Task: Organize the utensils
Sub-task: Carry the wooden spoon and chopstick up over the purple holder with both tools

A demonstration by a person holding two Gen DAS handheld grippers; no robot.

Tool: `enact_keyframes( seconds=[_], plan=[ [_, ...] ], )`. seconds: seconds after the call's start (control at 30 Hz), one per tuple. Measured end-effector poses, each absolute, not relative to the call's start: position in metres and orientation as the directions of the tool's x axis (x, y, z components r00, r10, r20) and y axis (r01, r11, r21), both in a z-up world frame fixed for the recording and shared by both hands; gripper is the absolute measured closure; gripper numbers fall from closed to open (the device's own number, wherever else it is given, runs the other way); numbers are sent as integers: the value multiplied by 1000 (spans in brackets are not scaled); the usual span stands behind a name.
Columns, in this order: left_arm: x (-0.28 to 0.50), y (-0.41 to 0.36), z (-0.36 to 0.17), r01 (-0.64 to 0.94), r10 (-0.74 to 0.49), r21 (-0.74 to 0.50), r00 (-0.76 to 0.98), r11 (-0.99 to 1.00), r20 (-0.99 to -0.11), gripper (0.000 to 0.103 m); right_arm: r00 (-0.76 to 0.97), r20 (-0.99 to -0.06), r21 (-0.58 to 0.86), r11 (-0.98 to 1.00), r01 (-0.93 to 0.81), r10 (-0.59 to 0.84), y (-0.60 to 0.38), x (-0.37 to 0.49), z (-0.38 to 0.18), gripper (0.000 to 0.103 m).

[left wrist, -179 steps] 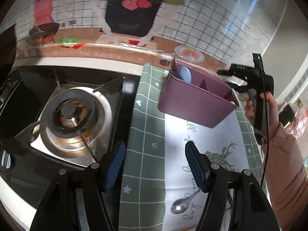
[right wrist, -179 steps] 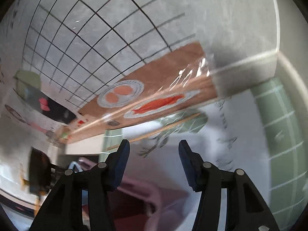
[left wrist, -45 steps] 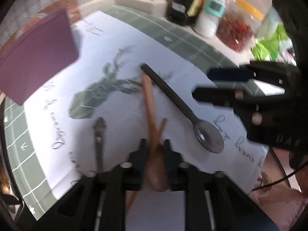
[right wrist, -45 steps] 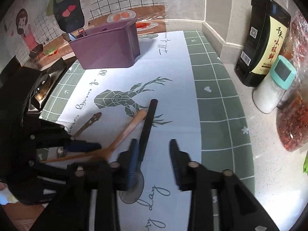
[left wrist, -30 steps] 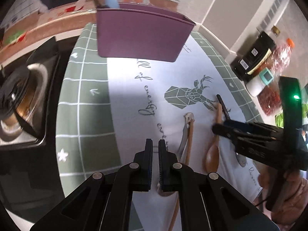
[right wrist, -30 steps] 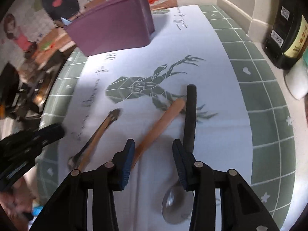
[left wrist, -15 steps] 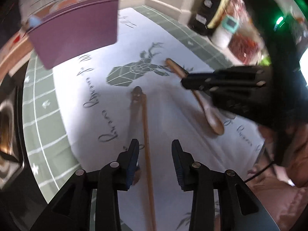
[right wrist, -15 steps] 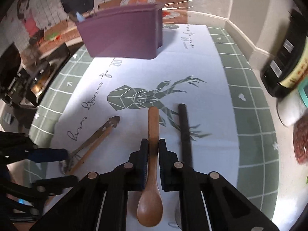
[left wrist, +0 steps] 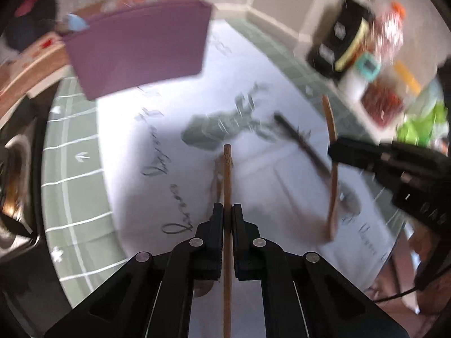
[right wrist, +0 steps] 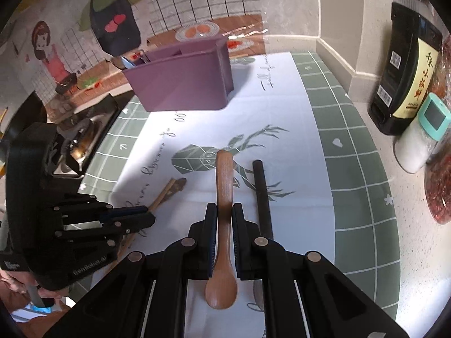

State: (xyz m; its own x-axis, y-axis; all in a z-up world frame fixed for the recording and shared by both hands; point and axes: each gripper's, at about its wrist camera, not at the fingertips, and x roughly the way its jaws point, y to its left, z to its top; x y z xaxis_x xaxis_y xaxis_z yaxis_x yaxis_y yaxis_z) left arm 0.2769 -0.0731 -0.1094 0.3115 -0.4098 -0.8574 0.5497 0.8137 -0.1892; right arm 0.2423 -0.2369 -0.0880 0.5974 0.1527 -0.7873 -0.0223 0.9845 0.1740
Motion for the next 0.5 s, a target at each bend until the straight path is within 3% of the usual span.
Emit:
enact_keyframes(
  seconds=[0.37,0.5],
  plan=[
    [275,-29,-50,434,-505,-296,520,851,-689,97,646,-740,186,980,-75,190,-225,236,-63,94],
    [283,-20,0,444,-535,-306,617,842,-577,97,689,-695,182,978,-106,204,-222,237,-38,94]
  ],
)
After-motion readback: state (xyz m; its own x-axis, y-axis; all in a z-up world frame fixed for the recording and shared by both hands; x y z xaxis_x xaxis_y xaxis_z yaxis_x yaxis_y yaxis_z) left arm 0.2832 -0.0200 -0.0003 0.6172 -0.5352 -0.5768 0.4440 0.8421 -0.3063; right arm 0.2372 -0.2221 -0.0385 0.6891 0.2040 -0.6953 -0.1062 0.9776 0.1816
